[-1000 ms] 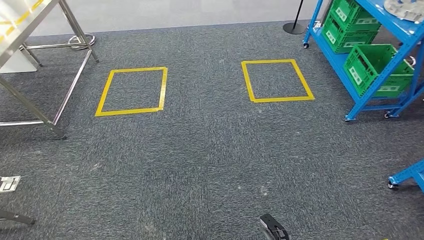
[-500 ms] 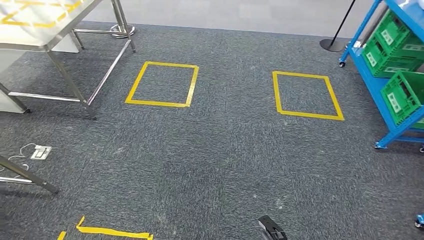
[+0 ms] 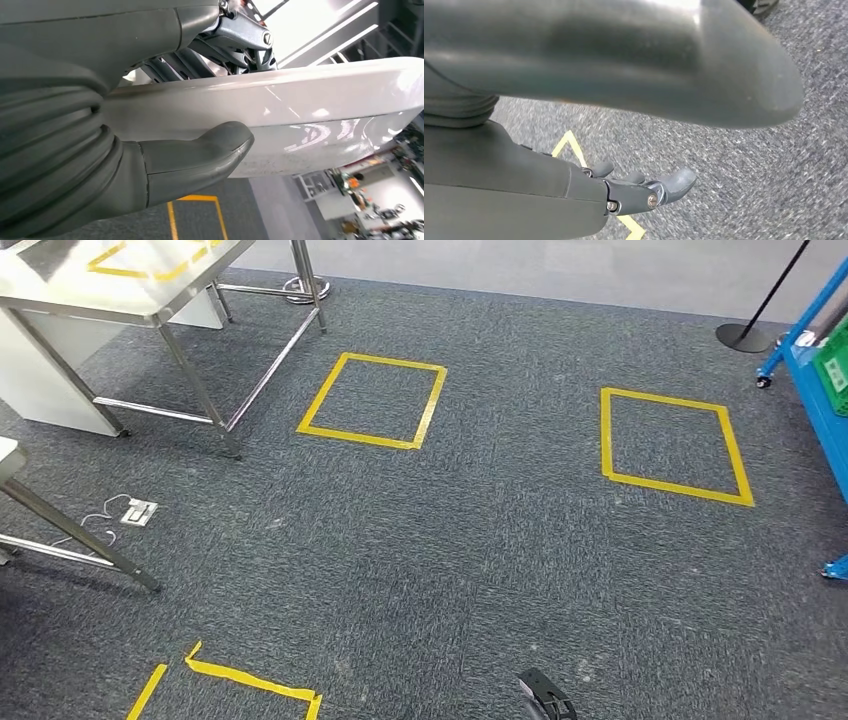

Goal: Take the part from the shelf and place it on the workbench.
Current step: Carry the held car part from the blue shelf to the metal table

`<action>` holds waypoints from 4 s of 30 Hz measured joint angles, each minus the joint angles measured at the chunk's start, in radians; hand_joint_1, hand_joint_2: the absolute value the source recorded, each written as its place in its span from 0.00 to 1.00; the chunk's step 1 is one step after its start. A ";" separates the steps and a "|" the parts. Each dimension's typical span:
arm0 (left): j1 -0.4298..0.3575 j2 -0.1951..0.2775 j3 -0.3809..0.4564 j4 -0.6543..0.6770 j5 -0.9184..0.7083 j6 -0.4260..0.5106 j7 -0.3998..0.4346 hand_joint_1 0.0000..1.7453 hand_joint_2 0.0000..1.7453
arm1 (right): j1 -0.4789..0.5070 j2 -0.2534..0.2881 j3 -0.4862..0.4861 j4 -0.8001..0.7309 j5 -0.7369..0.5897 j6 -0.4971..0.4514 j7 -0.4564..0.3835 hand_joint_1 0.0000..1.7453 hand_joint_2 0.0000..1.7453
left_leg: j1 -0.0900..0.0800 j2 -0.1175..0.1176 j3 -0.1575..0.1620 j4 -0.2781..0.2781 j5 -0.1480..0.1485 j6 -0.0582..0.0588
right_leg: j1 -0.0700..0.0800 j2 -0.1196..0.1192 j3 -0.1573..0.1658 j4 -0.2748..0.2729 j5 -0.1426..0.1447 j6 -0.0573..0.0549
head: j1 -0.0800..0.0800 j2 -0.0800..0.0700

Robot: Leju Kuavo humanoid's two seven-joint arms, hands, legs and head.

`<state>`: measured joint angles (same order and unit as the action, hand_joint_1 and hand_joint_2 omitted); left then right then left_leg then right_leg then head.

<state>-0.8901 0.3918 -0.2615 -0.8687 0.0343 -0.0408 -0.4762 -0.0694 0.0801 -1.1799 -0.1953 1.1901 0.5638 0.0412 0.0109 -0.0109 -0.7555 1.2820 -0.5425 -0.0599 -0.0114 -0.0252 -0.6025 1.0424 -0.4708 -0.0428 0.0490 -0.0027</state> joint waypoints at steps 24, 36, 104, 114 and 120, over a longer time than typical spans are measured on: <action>-0.041 0.004 -0.004 0.007 0.002 0.007 0.002 1.00 1.00 | -0.001 0.002 0.000 0.000 -0.009 0.002 0.009 0.00 0.00 | 0.005 -0.108 0.112 -0.253 0.130 0.021 | -0.010 0.075 0.001 0.016 -0.012 0.039 | 0.016 0.000; -0.027 0.019 -0.015 0.004 -0.003 0.041 -0.003 1.00 1.00 | -0.001 0.003 0.000 0.000 -0.007 -0.001 0.009 0.00 0.00 | -0.010 0.064 0.113 -0.219 0.116 0.021 | 0.003 -0.055 0.016 0.007 -0.018 0.018 | 0.004 0.000; -0.072 -0.039 -0.061 0.016 -0.049 0.146 -0.028 1.00 1.00 | -0.007 0.006 -0.011 0.001 -0.032 0.001 0.032 0.00 0.00 | 0.007 -0.035 0.166 -0.324 0.150 0.062 | -0.007 0.040 -0.070 0.133 -0.070 0.062 | 0.027 0.000; -0.052 -0.038 -0.060 0.004 -0.055 0.153 -0.028 1.00 1.00 | -0.004 0.008 -0.011 0.002 -0.027 -0.001 0.031 0.00 0.00 | 0.034 -0.043 0.133 -0.246 0.099 -0.013 | -0.036 0.044 -0.035 0.044 -0.007 0.063 | 0.041 0.000; -0.050 -0.034 -0.059 0.004 -0.055 0.154 -0.027 1.00 1.00 | -0.004 0.007 -0.011 0.002 -0.026 -0.001 0.031 0.00 0.00 | 0.027 0.005 0.024 -0.027 0.005 -0.009 | -0.025 0.033 -0.020 0.041 -0.016 0.028 | 0.033 0.000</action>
<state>-0.9404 0.3582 -0.3208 -0.8647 -0.0211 0.1129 -0.5036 -0.0733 0.0870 -1.1913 -0.1934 1.1643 0.5631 0.0721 0.0379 -0.0056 -0.7312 1.2553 -0.5380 -0.0684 -0.0362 0.0075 -0.6223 1.0829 -0.4864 -0.0152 0.0819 -0.0027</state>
